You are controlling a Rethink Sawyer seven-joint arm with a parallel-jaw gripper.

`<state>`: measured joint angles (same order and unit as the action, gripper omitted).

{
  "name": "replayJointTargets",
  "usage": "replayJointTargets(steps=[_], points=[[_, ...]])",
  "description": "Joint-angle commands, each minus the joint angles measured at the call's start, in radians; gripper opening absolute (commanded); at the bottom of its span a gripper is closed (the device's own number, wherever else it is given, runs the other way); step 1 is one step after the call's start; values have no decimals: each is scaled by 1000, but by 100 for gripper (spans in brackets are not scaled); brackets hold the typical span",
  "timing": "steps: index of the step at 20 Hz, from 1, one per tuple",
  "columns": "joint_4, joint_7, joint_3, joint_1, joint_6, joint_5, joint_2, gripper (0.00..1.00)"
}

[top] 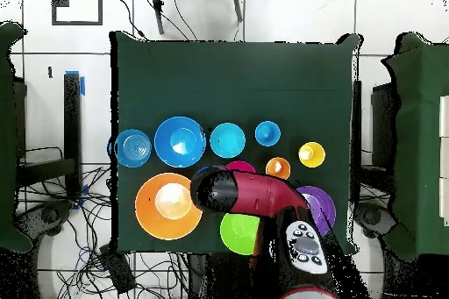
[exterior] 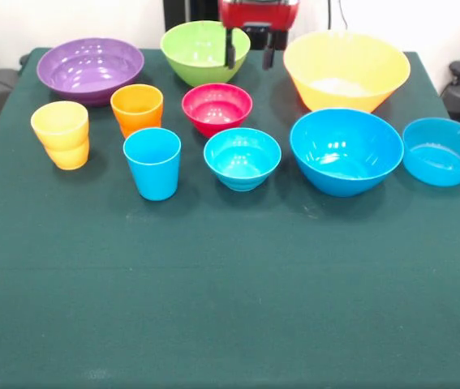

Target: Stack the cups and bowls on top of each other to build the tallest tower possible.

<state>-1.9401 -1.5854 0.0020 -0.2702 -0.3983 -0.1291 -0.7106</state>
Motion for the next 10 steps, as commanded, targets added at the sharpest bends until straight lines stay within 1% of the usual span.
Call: replayJointTargets(steps=[1,7,10], points=[[104,13,87,-30,49,-100,114,100],[171,36,113,-70,17,-124,151,100],[212,63,135,-95,6,-145,181,100]])
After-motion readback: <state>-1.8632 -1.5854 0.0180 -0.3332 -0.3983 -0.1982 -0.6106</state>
